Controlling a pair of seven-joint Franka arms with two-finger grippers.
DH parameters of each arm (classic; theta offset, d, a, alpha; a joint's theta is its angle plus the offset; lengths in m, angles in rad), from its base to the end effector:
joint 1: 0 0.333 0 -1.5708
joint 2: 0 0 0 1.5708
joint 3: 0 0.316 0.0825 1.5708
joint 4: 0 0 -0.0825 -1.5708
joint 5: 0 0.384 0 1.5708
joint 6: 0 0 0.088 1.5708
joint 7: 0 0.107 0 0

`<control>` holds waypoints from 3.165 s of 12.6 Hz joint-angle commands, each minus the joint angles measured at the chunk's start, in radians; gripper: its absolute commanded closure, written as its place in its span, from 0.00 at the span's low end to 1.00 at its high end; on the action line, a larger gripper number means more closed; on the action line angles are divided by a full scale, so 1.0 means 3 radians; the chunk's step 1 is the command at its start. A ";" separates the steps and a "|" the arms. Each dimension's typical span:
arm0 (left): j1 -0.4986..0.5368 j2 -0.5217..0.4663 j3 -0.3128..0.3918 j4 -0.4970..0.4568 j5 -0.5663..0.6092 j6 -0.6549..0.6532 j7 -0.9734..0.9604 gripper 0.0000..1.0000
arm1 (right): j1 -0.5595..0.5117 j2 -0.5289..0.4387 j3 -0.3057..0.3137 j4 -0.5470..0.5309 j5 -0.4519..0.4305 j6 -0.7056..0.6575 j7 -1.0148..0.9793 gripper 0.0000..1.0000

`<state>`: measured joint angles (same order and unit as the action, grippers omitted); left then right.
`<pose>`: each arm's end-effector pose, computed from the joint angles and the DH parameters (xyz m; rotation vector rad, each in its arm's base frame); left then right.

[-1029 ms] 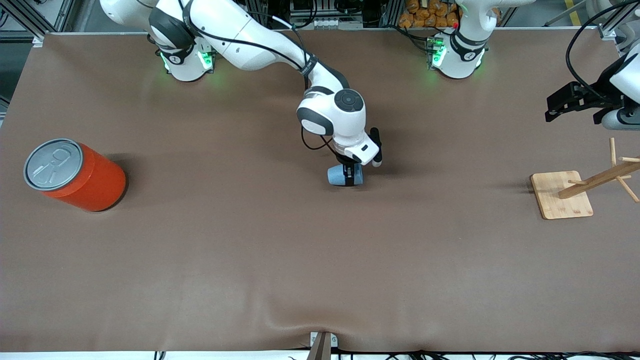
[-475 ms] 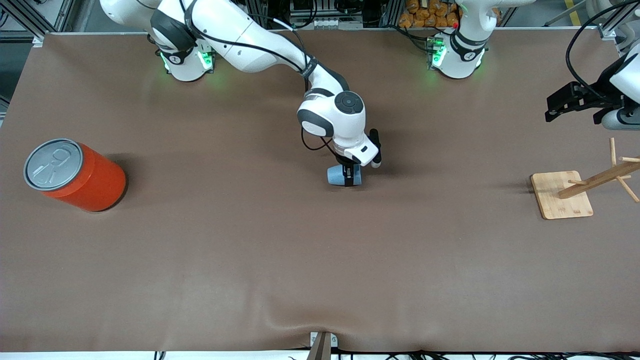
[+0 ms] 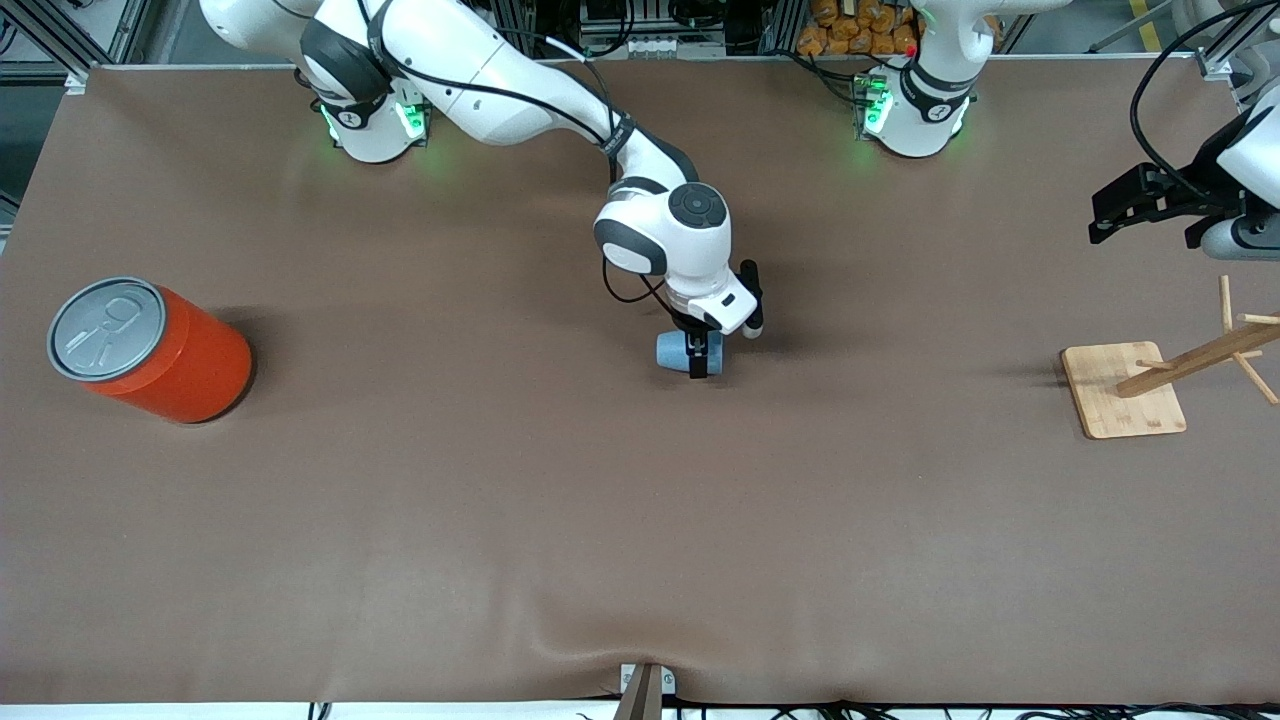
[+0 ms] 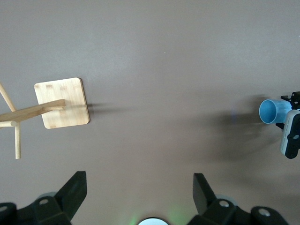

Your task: Flip cup

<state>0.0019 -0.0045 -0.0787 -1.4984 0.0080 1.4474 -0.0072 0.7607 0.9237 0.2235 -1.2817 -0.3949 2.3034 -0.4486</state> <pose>0.5390 -0.0406 0.6501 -3.1286 0.1077 0.0722 0.4636 0.6031 0.2097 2.1327 2.1576 0.2364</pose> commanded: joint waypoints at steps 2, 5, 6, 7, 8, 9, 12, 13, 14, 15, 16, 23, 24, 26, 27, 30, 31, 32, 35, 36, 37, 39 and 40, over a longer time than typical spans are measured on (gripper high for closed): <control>0.0019 0.0015 -0.0014 0.0025 -0.0063 -0.0018 -0.0038 0.00 | -0.0020 -0.0047 0.0032 0.0028 -0.0054 -0.0105 0.0053 0.00; -0.0006 0.0056 -0.0014 0.0030 -0.0108 -0.0013 -0.0038 0.00 | -0.0020 -0.0077 0.0042 0.0028 -0.0054 -0.0217 0.0053 0.00; 0.0009 0.0061 -0.0014 0.0030 -0.0154 0.0002 -0.0032 0.00 | -0.0020 -0.0098 0.0053 0.0028 -0.0049 -0.0248 0.0048 0.00; 0.0019 0.0061 -0.0014 0.0030 -0.0200 0.0027 -0.0032 0.00 | -0.0025 -0.0128 0.0053 0.0028 -0.0039 -0.0274 0.0043 0.00; 0.0024 0.0066 -0.0014 0.0030 -0.0216 0.0033 -0.0032 0.00 | -0.0030 -0.0139 0.0063 0.0028 -0.0034 -0.0335 0.0038 0.00; 0.0024 0.0066 -0.0014 0.0030 -0.0216 0.0033 -0.0032 0.00 | -0.0056 -0.0169 0.0144 0.0033 -0.0029 -0.0437 0.0038 0.00; 0.0024 0.0066 -0.0014 0.0030 -0.0221 0.0038 -0.0032 0.00 | -0.0234 -0.0302 0.0395 0.0044 -0.0028 -0.0718 0.0038 0.00; 0.0024 0.0066 -0.0009 0.0030 -0.0257 0.0038 -0.0032 0.00 | -0.0275 -0.0379 0.0461 0.0044 -0.0023 -0.0815 0.0038 0.00; 0.0024 0.0061 -0.0009 0.0030 -0.0287 0.0038 -0.0032 0.00 | -0.0321 -0.0455 0.0512 0.0049 -0.0018 -0.0897 0.0043 0.00; 0.0024 0.0061 -0.0009 0.0030 -0.0303 0.0038 -0.0032 0.00 | -0.0383 -0.0532 0.0558 0.0049 -0.0013 -0.1004 0.0053 0.00; 0.0024 0.0061 -0.0009 0.0030 -0.0303 0.0038 -0.0032 0.00 | -0.0469 -0.0583 0.0610 0.0054 0.0002 -0.1096 0.0058 0.00; 0.0029 0.0061 0.0001 0.0030 -0.0380 0.0038 -0.0027 0.00 | -0.1664 -0.0650 0.0773 0.0396 0.0253 -0.1623 0.0023 0.00; 0.0029 0.0061 0.0012 0.0030 -0.0380 0.0038 -0.0027 0.00 | -0.1894 -0.0650 0.0855 0.0437 0.0258 -0.1629 0.0002 0.00; 0.0034 0.0061 0.0017 0.0030 -0.0380 0.0038 -0.0022 0.00 | -0.2294 -0.0660 0.0927 0.0478 0.0278 -0.1634 -0.0008 0.00; 0.0034 0.0061 0.0017 0.0030 -0.0380 0.0038 -0.0022 0.00 | -0.2412 -0.0676 0.0887 0.0504 0.0319 -0.1644 0.0002 0.00; 0.0034 0.0061 0.0017 0.0024 -0.0380 0.0038 -0.0022 0.00 | -0.2226 -0.0991 0.0230 0.0519 0.0482 -0.1711 0.0053 0.00; 0.0034 0.0061 0.0017 0.0030 -0.0380 0.0038 -0.0022 0.00 | -0.2092 -0.1109 -0.0077 0.0519 0.0589 -0.1716 0.0129 0.00; 0.0034 0.0061 0.0017 0.0030 -0.0380 0.0038 -0.0022 0.00 | -0.2045 -0.1237 -0.0278 0.0504 0.0757 -0.1812 0.0277 0.00; 0.0029 0.0061 0.0017 0.0030 -0.0380 0.0038 -0.0027 0.00 | -0.1963 -0.1575 -0.0703 0.0473 0.1137 -0.2247 0.0784 0.00; 0.0029 0.0061 0.0017 0.0030 -0.0385 0.0038 -0.0027 0.00 | -0.2014 -0.1642 -0.0714 0.0428 0.1158 -0.2349 0.0835 0.00; 0.0029 0.0061 0.0017 0.0025 -0.0385 0.0038 -0.0027 0.00 | -0.2136 -0.1713 -0.0709 0.0412 0.1183 -0.2517 0.0947 0.00; 0.0029 0.0061 0.0017 0.0024 -0.0385 0.0033 -0.0022 0.00 | -0.2290 -0.1866 -0.0709 0.0402 0.1524 -0.2962 0.1705 0.00; 0.0029 0.0061 0.0017 0.0024 -0.0390 0.0033 -0.0022 0.00 | -0.2295 -0.1918 -0.0674 0.0376 0.1546 -0.3075 0.2221 0.00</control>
<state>0.0052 0.0139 -0.0720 -1.4971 -0.0898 1.4566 -0.0071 0.0868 0.4036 0.0089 -1.1159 0.0216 1.4252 0.0054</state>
